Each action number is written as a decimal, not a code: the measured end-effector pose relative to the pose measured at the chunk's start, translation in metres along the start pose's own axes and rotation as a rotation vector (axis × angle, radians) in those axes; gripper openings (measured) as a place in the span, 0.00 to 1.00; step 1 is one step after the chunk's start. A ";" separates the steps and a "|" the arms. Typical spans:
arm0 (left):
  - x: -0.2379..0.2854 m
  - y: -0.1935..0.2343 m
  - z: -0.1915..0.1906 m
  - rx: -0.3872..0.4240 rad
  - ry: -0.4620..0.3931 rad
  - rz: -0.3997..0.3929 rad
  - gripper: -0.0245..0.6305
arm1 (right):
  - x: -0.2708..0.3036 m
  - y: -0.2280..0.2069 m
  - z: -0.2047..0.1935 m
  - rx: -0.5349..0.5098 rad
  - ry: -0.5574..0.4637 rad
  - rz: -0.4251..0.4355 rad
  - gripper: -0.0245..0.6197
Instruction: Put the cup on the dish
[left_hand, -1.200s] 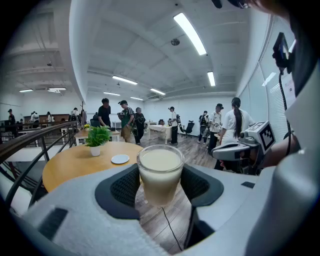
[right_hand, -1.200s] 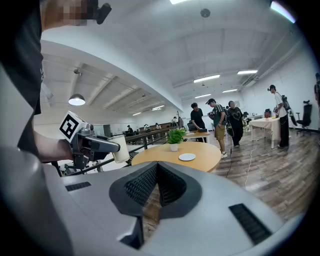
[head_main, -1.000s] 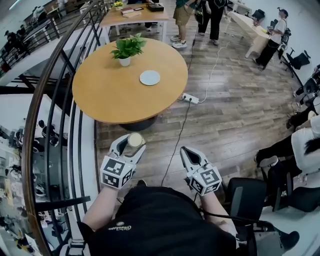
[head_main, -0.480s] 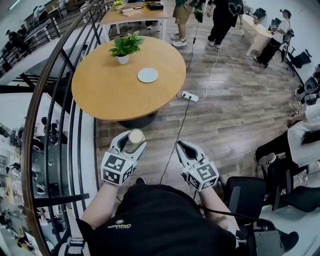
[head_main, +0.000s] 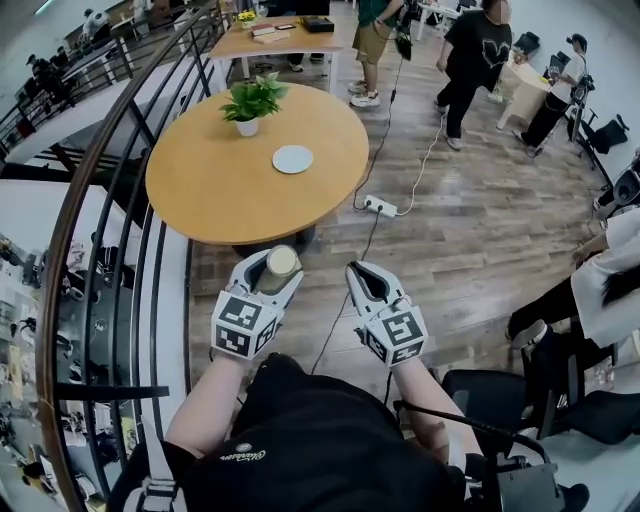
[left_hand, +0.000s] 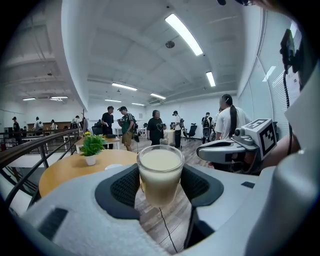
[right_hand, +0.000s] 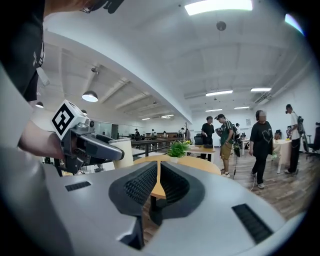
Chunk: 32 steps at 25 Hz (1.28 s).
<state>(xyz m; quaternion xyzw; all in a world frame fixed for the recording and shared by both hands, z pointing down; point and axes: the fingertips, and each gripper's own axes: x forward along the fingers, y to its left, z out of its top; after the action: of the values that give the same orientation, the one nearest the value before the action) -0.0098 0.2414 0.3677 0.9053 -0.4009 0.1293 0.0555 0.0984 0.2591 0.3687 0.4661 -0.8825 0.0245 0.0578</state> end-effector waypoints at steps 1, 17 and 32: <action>0.002 -0.003 0.000 0.001 0.001 0.001 0.42 | -0.001 -0.003 0.000 -0.002 -0.003 0.002 0.04; 0.046 0.013 0.005 -0.026 -0.015 0.004 0.42 | 0.033 -0.026 -0.005 -0.027 0.016 0.064 0.11; 0.124 0.134 0.022 -0.038 0.030 -0.018 0.42 | 0.168 -0.076 0.000 0.031 0.061 0.055 0.11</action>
<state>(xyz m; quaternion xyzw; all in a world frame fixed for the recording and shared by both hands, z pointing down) -0.0249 0.0583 0.3809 0.9055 -0.3944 0.1348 0.0799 0.0676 0.0785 0.3891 0.4416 -0.8923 0.0541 0.0768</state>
